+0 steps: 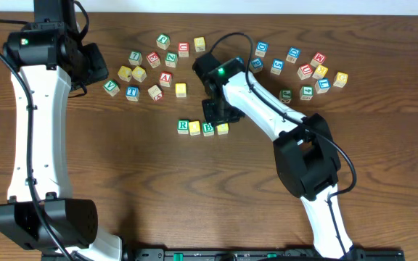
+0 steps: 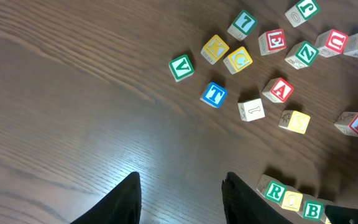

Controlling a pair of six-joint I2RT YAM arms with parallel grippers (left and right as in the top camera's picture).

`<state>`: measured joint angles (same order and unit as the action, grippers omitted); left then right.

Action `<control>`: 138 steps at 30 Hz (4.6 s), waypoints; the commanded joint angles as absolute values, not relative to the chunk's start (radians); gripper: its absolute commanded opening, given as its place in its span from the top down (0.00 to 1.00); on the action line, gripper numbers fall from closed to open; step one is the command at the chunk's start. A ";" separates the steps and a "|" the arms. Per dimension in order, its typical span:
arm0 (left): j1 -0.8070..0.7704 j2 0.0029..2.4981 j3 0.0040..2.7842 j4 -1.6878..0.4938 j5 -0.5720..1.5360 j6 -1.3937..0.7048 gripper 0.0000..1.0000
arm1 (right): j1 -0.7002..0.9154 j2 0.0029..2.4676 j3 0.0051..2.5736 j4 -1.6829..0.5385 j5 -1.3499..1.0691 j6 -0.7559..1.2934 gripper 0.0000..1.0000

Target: Spell out ROBOT

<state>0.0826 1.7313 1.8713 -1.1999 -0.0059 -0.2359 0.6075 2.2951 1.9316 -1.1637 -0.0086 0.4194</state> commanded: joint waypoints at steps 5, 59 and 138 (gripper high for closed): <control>0.084 1.724 1.869 -1.200 -0.011 -0.245 0.58 | 0.608 2.294 2.107 -1.283 -0.010 0.403 0.68; 0.084 1.725 1.869 -1.200 -0.011 -0.245 0.58 | 0.538 2.295 1.855 -1.209 -0.033 0.366 0.67; 0.084 1.725 1.869 -1.211 -0.011 -0.245 0.58 | 0.383 2.297 2.159 -1.015 0.133 0.550 0.53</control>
